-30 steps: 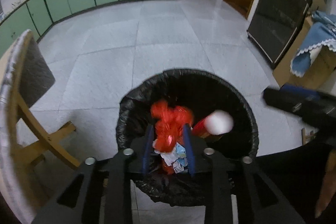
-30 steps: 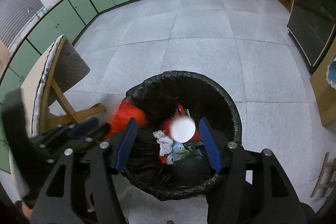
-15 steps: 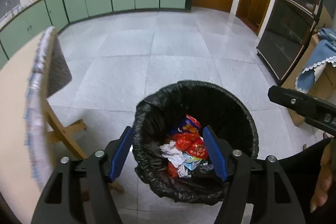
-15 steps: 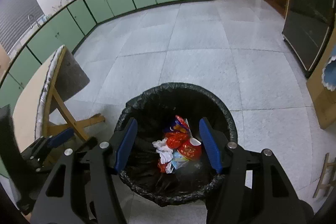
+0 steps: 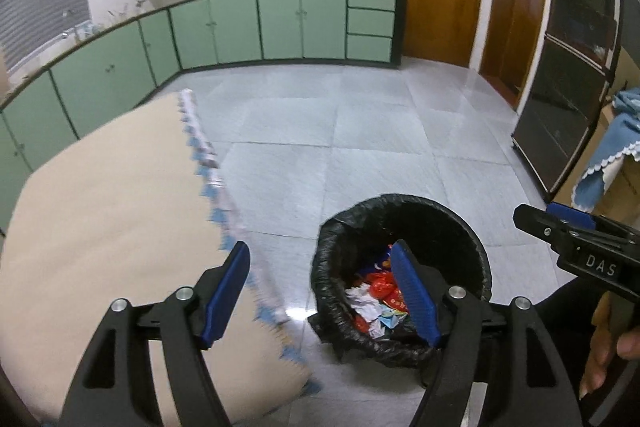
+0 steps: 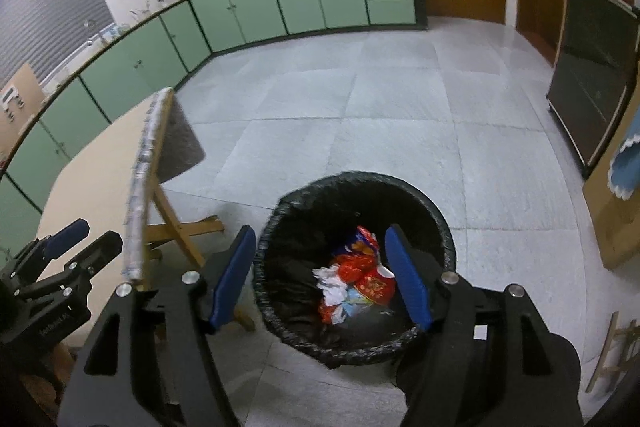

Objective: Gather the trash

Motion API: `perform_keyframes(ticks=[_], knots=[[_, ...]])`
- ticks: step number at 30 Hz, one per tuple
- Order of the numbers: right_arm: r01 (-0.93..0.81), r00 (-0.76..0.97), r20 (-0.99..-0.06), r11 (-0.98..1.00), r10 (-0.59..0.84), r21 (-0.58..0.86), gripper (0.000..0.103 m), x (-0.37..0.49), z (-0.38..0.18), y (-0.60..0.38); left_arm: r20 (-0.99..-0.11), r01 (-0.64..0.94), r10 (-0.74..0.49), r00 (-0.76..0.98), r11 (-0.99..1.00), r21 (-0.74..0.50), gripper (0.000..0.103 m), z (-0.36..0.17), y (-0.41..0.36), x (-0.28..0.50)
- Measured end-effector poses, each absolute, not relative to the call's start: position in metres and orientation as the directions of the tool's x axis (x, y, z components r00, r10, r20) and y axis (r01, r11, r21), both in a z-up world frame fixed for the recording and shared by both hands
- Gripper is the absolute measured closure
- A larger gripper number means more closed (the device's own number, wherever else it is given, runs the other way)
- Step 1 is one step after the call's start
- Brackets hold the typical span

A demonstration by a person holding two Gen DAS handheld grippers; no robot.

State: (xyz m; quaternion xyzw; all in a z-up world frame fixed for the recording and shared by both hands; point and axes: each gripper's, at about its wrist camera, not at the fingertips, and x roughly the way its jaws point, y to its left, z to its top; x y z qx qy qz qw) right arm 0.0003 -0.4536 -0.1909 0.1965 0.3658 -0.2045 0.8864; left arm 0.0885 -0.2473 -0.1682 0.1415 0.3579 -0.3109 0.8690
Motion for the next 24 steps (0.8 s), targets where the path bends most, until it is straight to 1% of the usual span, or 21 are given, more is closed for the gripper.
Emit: perform_keyframes(ticks=[3, 4, 13, 17, 21, 22, 24], knots=[[0.473, 0.675, -0.704, 0.861, -0.221, 0.184, 0.031, -0.004, -0.170, -0.434, -0.688, 0.617, -0.440, 0.577, 0.787, 0.015, 0.029, -0.148, -0.227, 0.081], [0.460, 0.685, -0.696, 0.869, -0.216, 0.183, 0.030, -0.005, -0.164, -0.427, -0.677, 0.606, -0.440, 0.590, 0.796, 0.011, 0.027, -0.140, -0.218, 0.078], [0.384, 0.745, -0.641, 0.905, -0.187, 0.183, 0.023, -0.014, -0.118, -0.386, -0.600, 0.532, -0.420, 0.681, 0.847, 0.010, 0.019, -0.083, -0.162, 0.052], [0.372, 0.763, -0.617, 0.912, -0.195, 0.171, 0.017, -0.020, -0.099, -0.375, -0.561, 0.497, -0.405, 0.722, 0.868, 0.012, 0.013, -0.062, -0.143, 0.040], [0.369, 0.765, -0.601, 0.922, -0.231, 0.116, 0.013, -0.028, -0.079, -0.356, -0.520, 0.459, -0.378, 0.765, 0.888, 0.029, 0.009, -0.043, -0.125, 0.025], [0.374, 0.762, -0.596, 0.923, -0.252, 0.087, 0.010, -0.030, -0.073, -0.349, -0.512, 0.451, -0.374, 0.773, 0.892, 0.028, 0.006, -0.038, -0.121, 0.021], [0.380, 0.765, -0.577, 0.924, -0.287, 0.045, 0.006, -0.035, -0.063, -0.337, -0.495, 0.432, -0.365, 0.789, 0.902, 0.023, 0.006, -0.030, -0.113, 0.014]])
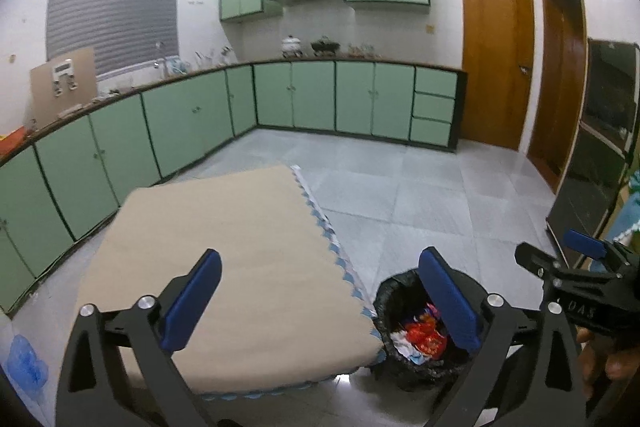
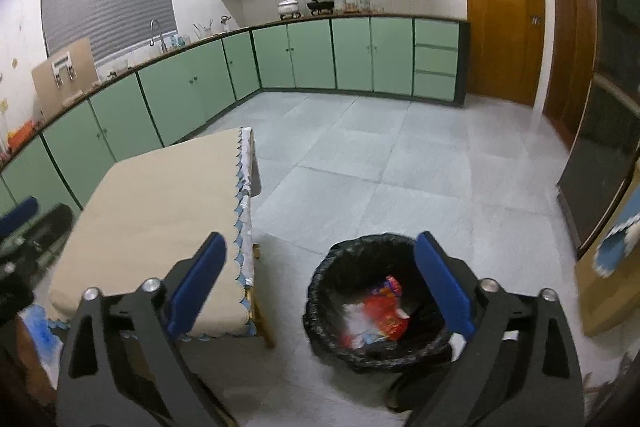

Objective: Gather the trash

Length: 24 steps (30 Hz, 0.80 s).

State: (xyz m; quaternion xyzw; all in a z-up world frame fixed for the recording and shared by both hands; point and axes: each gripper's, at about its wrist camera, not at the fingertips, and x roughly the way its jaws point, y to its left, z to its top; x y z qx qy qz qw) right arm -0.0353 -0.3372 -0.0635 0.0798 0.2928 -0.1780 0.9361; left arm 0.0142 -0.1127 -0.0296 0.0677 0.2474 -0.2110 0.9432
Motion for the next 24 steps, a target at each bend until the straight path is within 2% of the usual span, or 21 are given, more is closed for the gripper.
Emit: perform_keyframes(ticks=[7, 11, 24], knots=[[0.454, 0.768, -0.495, 0.891, -0.407, -0.029, 0.005, -0.052, -0.035, -0.317, -0.462, 0.350, -0.303, 0.834, 0.937, 0.018, 0.006, -0.007, -0.082, -0.006], [0.429, 0.796, -0.476, 0.903, -0.373, 0.010, 0.005, -0.063, -0.025, -0.312, -0.455, 0.298, -0.260, 0.852, 0.954, 0.013, 0.006, 0.000, -0.066, -0.017], [0.448, 0.820, -0.403, 0.894, -0.408, 0.006, 0.005, -0.104, -0.015, -0.291, -0.390, 0.258, -0.241, 0.889, 0.966, -0.010, 0.006, 0.023, -0.035, -0.052]])
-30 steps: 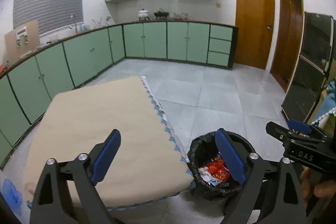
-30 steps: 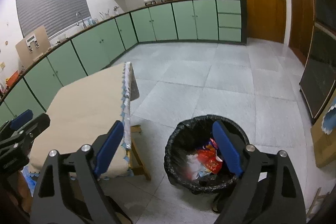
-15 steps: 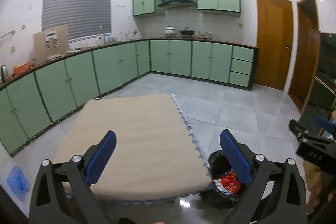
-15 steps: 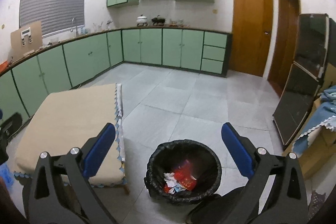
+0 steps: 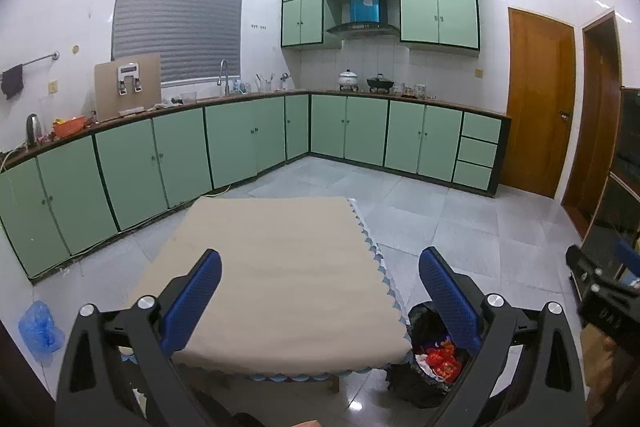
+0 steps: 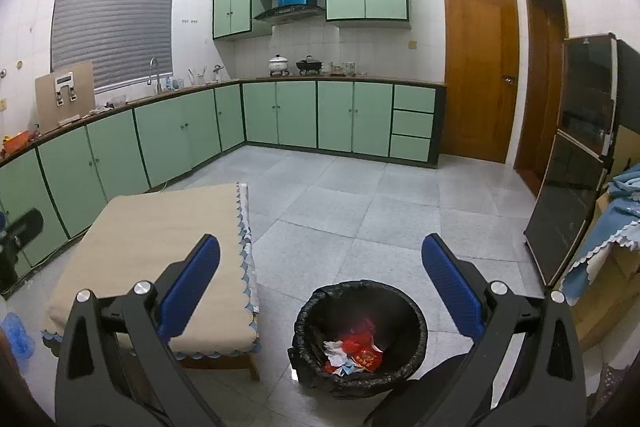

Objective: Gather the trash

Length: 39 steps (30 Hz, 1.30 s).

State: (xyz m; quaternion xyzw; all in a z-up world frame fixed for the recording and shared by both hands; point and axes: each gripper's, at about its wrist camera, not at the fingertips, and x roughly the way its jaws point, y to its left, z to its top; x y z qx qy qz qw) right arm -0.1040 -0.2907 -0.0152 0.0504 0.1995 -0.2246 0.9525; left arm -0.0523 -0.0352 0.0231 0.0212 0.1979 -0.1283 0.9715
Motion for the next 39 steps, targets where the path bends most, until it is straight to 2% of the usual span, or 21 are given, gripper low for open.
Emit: perform_keyframes(ticks=[8, 29, 39], knots=[[0.490, 0.811, -0.376, 0.872, -0.447, 0.020, 0.005, -0.113, -0.012, -0.303, -0.355, 0.227, -0.227, 0.907, 0.973, -0.042, 0.006, 0.035, -0.011, -0.056], [0.585, 0.698, -0.506, 0.811, -0.507, -0.005, 0.005, -0.072, -0.052, -0.332, -0.411, 0.227, -0.208, 0.888, 0.974, -0.002, 0.006, -0.002, -0.054, -0.023], [0.595, 0.702, -0.487, 0.804, -0.520, 0.000, 0.005, -0.072, -0.045, -0.326, -0.416, 0.220, -0.199, 0.887, 0.975, 0.003, 0.006, -0.008, -0.056, -0.019]])
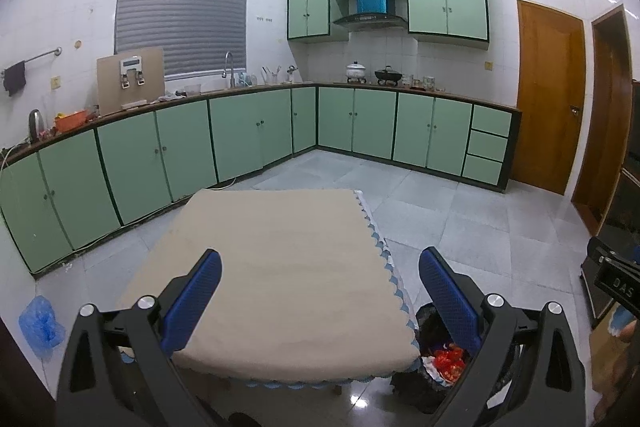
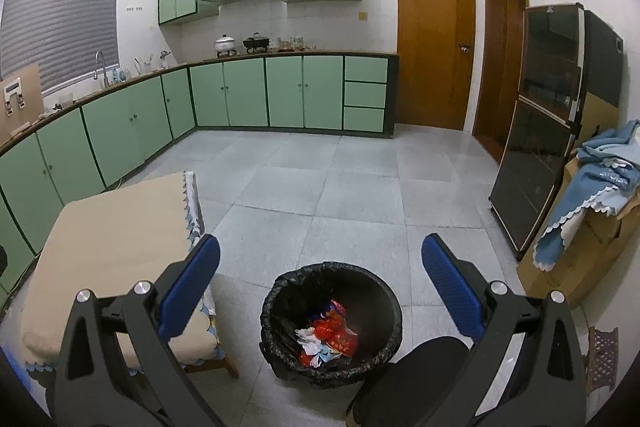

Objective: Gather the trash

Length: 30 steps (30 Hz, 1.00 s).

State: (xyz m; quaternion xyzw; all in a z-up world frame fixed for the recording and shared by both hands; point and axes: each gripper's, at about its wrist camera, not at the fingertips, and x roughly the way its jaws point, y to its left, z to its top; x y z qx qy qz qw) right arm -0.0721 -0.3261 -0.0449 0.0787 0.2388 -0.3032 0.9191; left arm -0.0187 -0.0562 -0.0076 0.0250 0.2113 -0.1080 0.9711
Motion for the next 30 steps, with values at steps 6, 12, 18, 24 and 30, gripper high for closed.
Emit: perform_keyframes(ticks=[6, 12, 18, 24, 30], knots=[[0.585, 0.714, -0.474, 0.811, -0.516, -0.002, 0.005, -0.0727, -0.0382, -0.3214, -0.418, 0.218, -0.197, 0.887, 0.976, 0.003, 0.006, -0.0087, -0.0542, -0.0174], [0.578, 0.720, -0.470, 0.816, -0.510, 0.000, 0.005, -0.0728, -0.0370, -0.3203, -0.420, 0.213, -0.192, 0.887, 0.977, 0.003, 0.006, -0.0080, -0.0538, -0.0162], [0.577, 0.721, -0.470, 0.817, -0.509, 0.000, 0.005, -0.0728, -0.0366, -0.3199, -0.420, 0.212, -0.191, 0.887, 0.977, 0.004, 0.006, -0.0071, -0.0546, -0.0163], [0.576, 0.722, -0.470, 0.818, -0.508, 0.001, 0.005, -0.0726, -0.0367, -0.3202, -0.420, 0.211, -0.190, 0.887, 0.978, 0.003, 0.006, -0.0066, -0.0554, -0.0150], [0.572, 0.725, -0.469, 0.820, -0.505, 0.001, 0.005, -0.0702, -0.0376, -0.3203, -0.420, 0.210, -0.190, 0.887, 0.978, 0.001, 0.006, -0.0086, -0.0542, -0.0148]])
